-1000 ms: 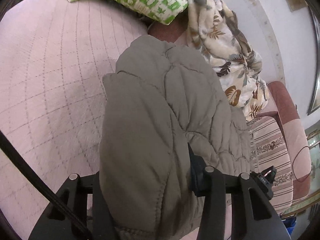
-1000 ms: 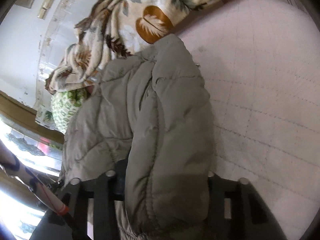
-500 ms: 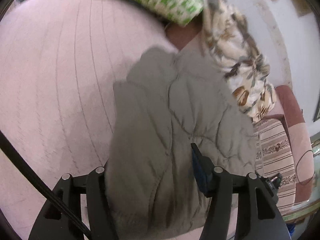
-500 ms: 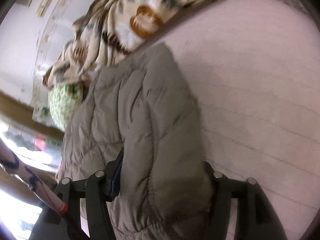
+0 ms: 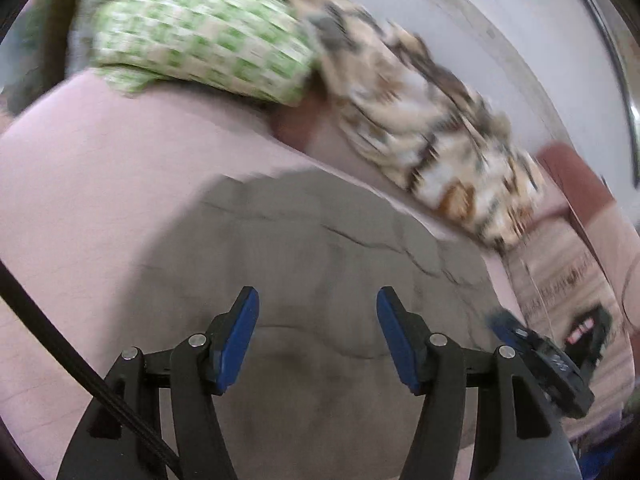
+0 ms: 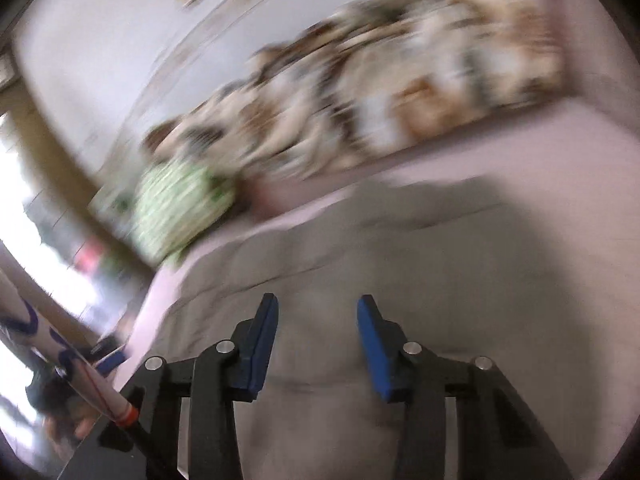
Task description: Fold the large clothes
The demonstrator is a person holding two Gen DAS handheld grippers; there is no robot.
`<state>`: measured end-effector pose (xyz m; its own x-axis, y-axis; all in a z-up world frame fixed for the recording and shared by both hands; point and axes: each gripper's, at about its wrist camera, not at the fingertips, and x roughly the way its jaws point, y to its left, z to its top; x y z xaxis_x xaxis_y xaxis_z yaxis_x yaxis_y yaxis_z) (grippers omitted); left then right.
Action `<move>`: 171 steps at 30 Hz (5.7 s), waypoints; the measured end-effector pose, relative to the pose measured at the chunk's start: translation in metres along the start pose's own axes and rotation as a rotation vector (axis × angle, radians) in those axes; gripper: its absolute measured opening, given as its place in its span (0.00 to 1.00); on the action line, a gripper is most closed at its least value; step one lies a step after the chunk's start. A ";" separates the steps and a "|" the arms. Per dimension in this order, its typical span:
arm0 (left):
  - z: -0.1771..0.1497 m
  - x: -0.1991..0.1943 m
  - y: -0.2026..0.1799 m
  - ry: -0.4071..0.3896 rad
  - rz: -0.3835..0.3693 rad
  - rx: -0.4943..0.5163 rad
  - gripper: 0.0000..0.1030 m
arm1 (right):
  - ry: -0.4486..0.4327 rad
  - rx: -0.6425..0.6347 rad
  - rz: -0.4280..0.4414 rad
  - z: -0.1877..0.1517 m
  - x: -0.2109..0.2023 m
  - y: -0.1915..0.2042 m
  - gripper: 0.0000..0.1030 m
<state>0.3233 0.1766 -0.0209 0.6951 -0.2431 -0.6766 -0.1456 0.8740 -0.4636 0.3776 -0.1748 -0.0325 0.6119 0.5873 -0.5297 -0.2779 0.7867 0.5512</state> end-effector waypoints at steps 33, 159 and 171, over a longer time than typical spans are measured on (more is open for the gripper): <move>-0.035 -0.054 -0.004 -0.391 0.726 0.173 0.71 | 0.031 -0.010 -0.404 -0.026 -0.054 -0.096 0.43; -0.277 -0.145 -0.090 0.099 0.397 0.316 0.93 | 0.090 -0.267 -0.686 -0.260 -0.152 0.088 0.87; -0.278 -0.142 -0.089 0.108 0.396 0.313 0.93 | 0.035 -0.250 -0.683 -0.255 -0.163 0.089 0.88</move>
<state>0.0417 0.0161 -0.0428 0.5502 0.1045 -0.8285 -0.1541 0.9878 0.0223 0.0644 -0.1515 -0.0614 0.6865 -0.0481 -0.7256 -0.0052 0.9975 -0.0711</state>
